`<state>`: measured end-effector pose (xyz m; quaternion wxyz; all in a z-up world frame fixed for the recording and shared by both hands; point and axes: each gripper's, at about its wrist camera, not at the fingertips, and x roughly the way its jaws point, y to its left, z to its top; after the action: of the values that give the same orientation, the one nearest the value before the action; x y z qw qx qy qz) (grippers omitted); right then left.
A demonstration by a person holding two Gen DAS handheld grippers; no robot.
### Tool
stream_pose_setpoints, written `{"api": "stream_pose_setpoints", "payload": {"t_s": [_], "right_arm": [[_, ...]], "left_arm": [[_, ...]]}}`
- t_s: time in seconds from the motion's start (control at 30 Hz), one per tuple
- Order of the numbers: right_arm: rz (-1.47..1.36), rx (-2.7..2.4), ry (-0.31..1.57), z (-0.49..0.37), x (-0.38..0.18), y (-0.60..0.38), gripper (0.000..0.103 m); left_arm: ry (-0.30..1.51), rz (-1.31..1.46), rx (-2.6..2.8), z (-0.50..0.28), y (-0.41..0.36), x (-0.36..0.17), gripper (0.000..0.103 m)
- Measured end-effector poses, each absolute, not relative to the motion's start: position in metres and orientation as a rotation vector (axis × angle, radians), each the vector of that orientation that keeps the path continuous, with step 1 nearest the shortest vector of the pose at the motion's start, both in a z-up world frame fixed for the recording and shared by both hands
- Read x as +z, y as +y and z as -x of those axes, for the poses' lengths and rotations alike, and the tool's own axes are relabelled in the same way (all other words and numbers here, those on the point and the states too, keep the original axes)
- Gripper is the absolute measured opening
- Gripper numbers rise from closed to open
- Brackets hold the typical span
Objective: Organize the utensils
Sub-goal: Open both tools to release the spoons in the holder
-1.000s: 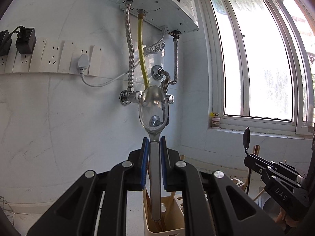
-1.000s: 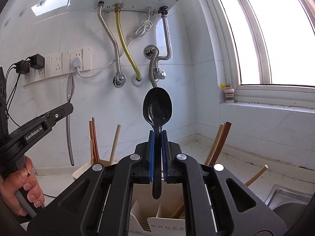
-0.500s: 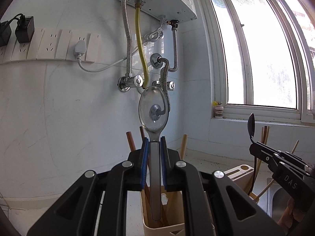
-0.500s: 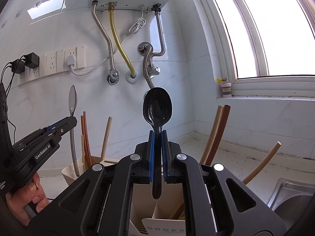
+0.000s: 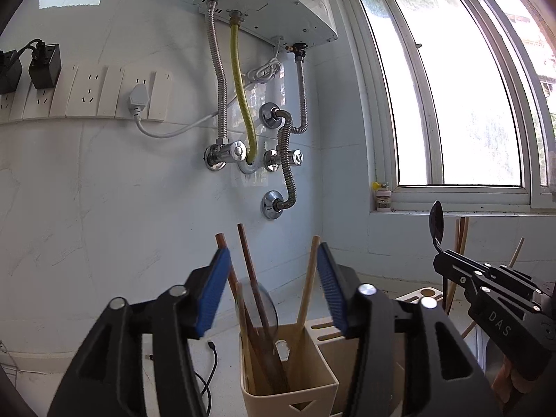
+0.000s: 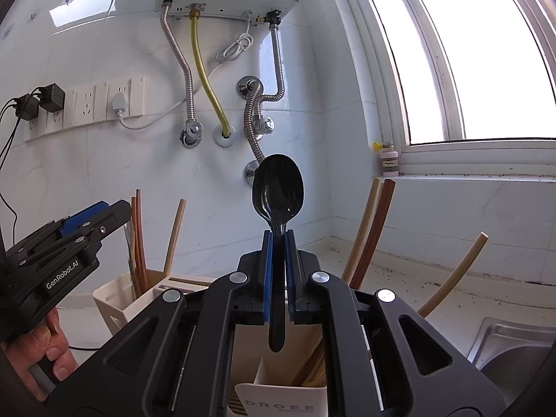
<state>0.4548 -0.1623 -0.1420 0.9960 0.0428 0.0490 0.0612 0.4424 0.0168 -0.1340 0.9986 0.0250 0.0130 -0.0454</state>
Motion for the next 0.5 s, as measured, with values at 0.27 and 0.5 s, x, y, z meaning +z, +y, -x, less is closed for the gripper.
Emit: {"api": "stream_pose_setpoints", "payload": {"t_s": [0.27,0.5], "right_arm": [[-0.076,0.124,0.098,-0.455,-0.143,-0.16,0.007],[-0.087,0.1,0.091,-0.453,-0.142,-0.161,0.041]], "left_arm": [[-0.003,-0.075,-0.082,-0.431,0.014,-0.13,0.072],[-0.005,-0.06,-0.07,-0.426,0.018,-0.127,0.081]]}}
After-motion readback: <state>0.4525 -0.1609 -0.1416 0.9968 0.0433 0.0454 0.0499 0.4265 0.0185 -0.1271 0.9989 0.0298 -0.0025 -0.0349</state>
